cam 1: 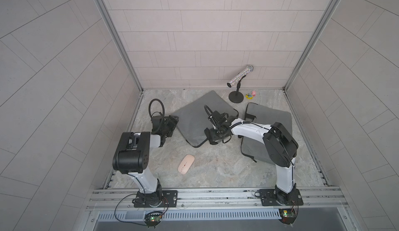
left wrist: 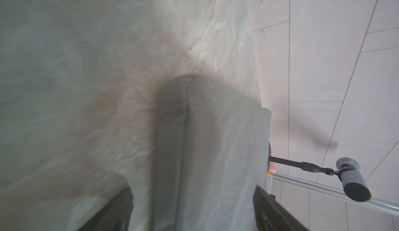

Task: Put the mouse into the laptop bag
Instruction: Unzip the zipper on the zippered laptop bag.

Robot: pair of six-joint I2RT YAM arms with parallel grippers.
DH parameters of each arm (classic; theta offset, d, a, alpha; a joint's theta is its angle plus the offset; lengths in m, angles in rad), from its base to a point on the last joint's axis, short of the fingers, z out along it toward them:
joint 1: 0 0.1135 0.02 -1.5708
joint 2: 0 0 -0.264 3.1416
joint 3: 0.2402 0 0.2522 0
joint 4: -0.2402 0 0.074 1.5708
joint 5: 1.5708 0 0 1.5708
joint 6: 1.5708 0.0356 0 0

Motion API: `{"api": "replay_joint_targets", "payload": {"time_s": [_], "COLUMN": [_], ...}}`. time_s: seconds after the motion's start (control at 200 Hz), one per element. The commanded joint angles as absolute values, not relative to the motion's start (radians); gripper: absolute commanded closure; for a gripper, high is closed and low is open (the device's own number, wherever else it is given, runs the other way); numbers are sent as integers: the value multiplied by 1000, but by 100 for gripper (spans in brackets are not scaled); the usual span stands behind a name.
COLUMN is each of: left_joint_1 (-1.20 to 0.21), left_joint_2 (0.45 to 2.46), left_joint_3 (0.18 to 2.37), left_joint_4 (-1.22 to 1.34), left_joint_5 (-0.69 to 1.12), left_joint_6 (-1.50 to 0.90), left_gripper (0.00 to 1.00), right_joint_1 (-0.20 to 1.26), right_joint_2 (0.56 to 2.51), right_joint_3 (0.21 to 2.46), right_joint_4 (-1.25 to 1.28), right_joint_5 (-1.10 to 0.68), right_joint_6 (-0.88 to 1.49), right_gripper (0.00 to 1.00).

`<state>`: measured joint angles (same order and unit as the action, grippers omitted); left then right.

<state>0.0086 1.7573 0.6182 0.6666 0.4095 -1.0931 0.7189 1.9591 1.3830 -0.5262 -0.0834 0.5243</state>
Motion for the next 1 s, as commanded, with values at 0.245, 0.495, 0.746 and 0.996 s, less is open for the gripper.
{"api": "replay_joint_targets", "payload": {"time_s": [0.245, 0.495, 0.746, 0.996], "left_joint_1": [11, 60, 49, -334], "left_joint_2": [1849, 1673, 1385, 660], "left_joint_3": [363, 53, -7, 64], "left_joint_4": [1068, 1178, 960, 124], "left_joint_5": [388, 291, 296, -55], "left_joint_6": [-1272, -1302, -1318, -1308], "left_gripper": [100, 100, 52, 9], "right_joint_1": [713, 727, 724, 687], "right_joint_2": [2041, 2191, 2284, 2289], "right_joint_3": [1513, 1770, 1897, 1914], "right_joint_4": [-545, -640, -677, -647], "right_joint_5": [-102, -120, -84, -119], "right_joint_6": [499, 445, 365, 347], "right_gripper": [100, 100, 100, 100]}}
